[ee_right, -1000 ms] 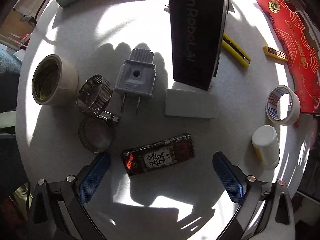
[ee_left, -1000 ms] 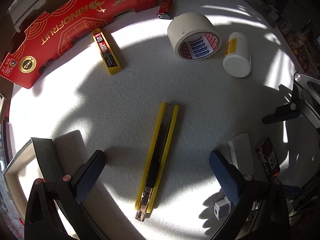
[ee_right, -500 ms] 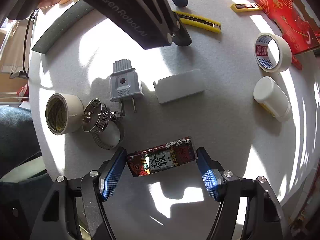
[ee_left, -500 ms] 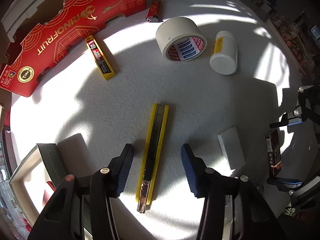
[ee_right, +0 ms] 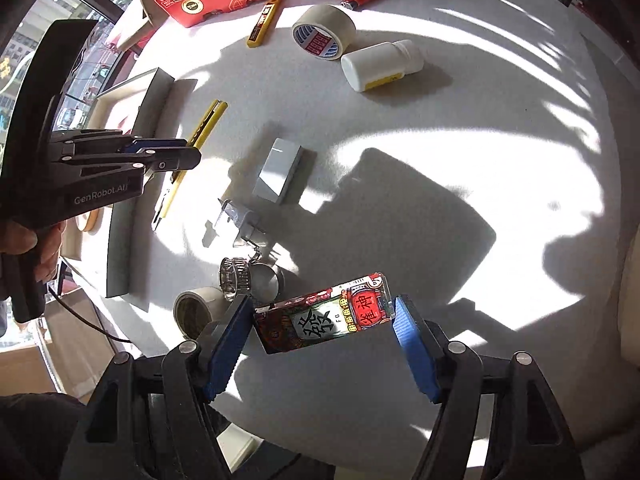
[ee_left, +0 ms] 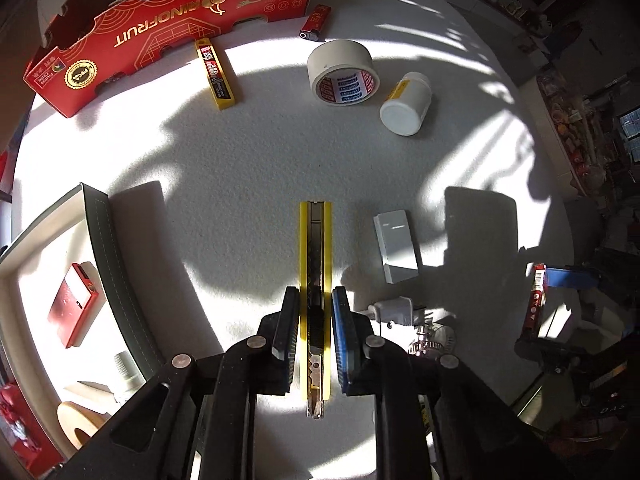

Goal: Organize rigid objects
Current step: 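Carry utility knife and battery pack over the white tray with both tools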

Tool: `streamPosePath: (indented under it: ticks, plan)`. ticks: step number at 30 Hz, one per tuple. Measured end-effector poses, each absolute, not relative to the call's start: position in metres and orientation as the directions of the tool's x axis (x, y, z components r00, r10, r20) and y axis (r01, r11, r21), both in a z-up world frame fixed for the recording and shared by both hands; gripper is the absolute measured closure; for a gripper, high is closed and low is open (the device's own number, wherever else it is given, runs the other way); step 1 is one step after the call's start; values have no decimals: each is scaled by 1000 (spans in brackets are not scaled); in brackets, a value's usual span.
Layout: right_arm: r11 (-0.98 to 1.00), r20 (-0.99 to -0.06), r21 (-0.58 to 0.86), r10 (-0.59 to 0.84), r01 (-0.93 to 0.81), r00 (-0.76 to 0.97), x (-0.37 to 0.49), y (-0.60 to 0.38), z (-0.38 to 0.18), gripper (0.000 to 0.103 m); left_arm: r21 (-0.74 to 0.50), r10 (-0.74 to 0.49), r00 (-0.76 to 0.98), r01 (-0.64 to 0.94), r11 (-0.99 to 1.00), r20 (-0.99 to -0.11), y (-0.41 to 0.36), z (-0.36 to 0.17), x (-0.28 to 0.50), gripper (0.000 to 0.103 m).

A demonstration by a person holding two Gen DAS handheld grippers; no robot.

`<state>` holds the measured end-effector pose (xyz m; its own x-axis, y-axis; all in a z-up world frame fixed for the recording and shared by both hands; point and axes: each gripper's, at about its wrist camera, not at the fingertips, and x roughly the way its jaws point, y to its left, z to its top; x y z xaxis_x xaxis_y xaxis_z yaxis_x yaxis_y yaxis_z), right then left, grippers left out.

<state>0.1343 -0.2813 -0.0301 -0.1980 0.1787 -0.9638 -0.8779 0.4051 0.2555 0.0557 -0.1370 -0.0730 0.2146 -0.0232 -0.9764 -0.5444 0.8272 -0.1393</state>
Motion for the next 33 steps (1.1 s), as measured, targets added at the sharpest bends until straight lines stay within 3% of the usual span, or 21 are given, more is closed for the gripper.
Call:
streamPosePath:
  ticks: [15,33]
  plan:
    - [508,-954,281,239,-814,-180,146,-315,-20,31,-174,-23,274,-541,823,-961,-172,-24,3,86]
    - [402,-962,205,249,-892,-109,115,-261,17,31,-110,162,310,-702,704,-937,-129,12,-66,86]
